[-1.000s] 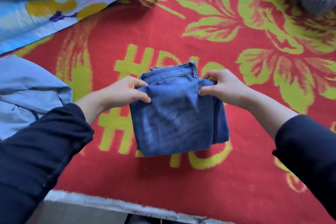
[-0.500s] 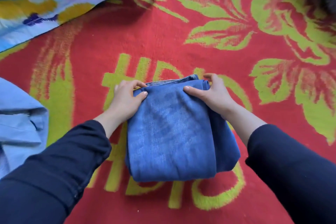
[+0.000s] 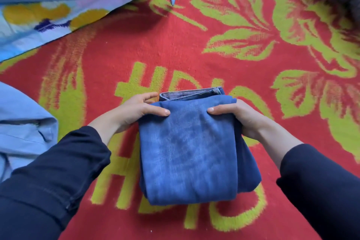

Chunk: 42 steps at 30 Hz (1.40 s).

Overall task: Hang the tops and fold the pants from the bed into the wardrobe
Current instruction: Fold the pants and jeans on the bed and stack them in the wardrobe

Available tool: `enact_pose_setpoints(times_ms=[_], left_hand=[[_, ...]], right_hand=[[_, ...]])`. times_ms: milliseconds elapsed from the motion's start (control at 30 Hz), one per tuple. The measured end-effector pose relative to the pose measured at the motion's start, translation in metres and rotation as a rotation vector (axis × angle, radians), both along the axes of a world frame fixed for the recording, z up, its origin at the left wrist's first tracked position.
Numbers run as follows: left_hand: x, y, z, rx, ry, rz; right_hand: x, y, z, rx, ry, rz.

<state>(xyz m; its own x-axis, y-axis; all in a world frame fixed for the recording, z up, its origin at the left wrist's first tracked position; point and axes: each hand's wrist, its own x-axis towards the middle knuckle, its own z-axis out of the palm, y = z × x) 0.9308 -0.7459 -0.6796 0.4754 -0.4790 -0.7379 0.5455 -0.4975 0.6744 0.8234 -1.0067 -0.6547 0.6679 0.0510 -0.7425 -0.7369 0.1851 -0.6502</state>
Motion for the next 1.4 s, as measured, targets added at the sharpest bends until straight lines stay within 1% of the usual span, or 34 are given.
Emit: enact_pose_setpoints(times_ms=[67,167,200,267,333,433,500,567,633,700,800,900,967,1033,1167,1267,1400], left_hand=[[-0.002,0.004,0.008,-0.028,-0.038,-0.167],[-0.009,0.002,0.024,-0.011,-0.200,-0.395],[-0.013,-0.001,0.030,0.011,-0.304,-0.462],[-0.021,-0.007,0.042,0.077,-0.577,-0.648],[-0.033,-0.010,0.055,0.157,-0.783,-0.804],[-0.057,-0.009,0.078,0.228,-1.020,-0.970],[-0.074,-0.006,0.091,0.231,-1.115,-1.073],[-0.092,0.000,0.099,0.214,-1.189,-1.119],[-0.112,0.007,0.104,0.157,-1.305,-1.069],[-0.131,0.015,0.106,0.114,-1.402,-0.990],[-0.159,0.026,0.105,0.108,-1.425,-0.913],[-0.187,0.037,0.107,0.106,-1.440,-0.825],[-0.208,0.045,0.111,0.105,-1.441,-0.768],[-0.230,0.052,0.119,0.116,-1.427,-0.684],[-0.282,0.075,0.146,0.149,-1.320,-0.455],[-0.338,0.099,0.177,0.243,-1.256,-0.331],[-0.439,0.133,0.212,0.396,-1.177,-0.164]], right_hand=[[-0.010,0.003,0.011,-0.020,-0.084,0.054],[-0.030,0.010,0.033,-0.089,-0.201,0.085],[-0.038,0.013,0.042,-0.103,-0.230,0.104],[-0.054,0.019,0.058,-0.160,-0.291,0.172],[-0.072,0.025,0.075,-0.240,-0.337,0.233],[-0.103,0.035,0.095,-0.327,-0.372,0.293],[-0.124,0.044,0.103,-0.388,-0.384,0.355],[-0.144,0.053,0.108,-0.492,-0.415,0.395],[-0.161,0.061,0.112,-0.638,-0.476,0.397],[-0.175,0.069,0.116,-0.823,-0.559,0.478],[-0.190,0.077,0.117,-1.102,-0.664,0.729],[-0.206,0.079,0.115,-1.252,-0.790,0.867],[-0.219,0.080,0.119,-1.253,-0.862,0.883],[-0.230,0.083,0.130,-1.219,-0.910,0.856],[-0.249,0.093,0.166,-1.085,-0.923,0.832],[-0.276,0.109,0.191,-1.023,-0.964,0.894],[-0.327,0.146,0.218,-0.950,-1.076,0.991]])
